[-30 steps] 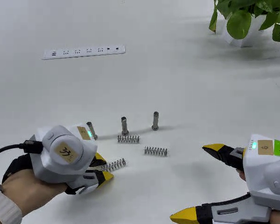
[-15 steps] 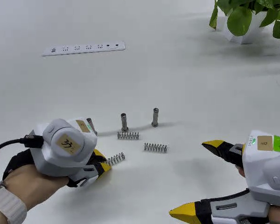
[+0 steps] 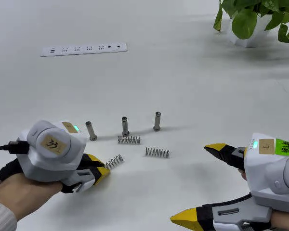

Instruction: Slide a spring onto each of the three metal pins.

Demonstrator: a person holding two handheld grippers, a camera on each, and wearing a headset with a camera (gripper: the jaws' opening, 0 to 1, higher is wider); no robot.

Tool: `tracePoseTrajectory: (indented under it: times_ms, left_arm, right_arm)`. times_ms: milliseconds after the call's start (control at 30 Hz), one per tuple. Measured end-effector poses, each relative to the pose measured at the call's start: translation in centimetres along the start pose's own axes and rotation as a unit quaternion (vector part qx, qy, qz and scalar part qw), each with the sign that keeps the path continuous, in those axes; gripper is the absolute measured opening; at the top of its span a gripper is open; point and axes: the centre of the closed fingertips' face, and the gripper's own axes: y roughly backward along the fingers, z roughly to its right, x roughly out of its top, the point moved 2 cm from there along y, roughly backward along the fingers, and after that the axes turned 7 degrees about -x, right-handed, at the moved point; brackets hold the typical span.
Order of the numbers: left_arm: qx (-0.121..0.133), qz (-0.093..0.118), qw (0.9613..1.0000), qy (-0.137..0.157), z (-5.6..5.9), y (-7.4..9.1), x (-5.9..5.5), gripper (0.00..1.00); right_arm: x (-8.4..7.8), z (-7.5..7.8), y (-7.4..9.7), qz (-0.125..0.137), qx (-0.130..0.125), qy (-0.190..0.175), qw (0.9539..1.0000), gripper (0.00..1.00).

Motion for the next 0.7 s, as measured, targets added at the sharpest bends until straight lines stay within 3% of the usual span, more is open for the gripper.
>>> tracePoseTrajectory:
  times_ms: [133, 333, 567, 700]
  left_arm:
    - [-0.003, 0.013, 0.9999, 0.006, -0.1, 0.7, 0.1, 0.10]
    - [-0.020, 0.051, 0.9984, 0.011, 0.2, 1.9, 0.8, 0.10]
    - [-0.040, 0.083, 0.9955, -0.023, 1.5, 3.3, 2.2, 0.10]
    - [-0.065, 0.099, 0.9913, -0.057, 2.6, 3.8, 3.0, 0.10]
  right_arm:
    - [0.3, 0.2, 0.0, -0.001, 0.002, 0.008, 1.0000, 0.99]
    - [1.6, 0.4, -0.4, 0.007, 0.013, 0.013, 0.9998, 0.98]
    - [3.3, 0.2, -0.9, 0.020, 0.037, 0.012, 0.9991, 0.95]
    - [4.0, 0.2, -1.4, 0.018, 0.043, 0.028, 0.9985, 0.93]
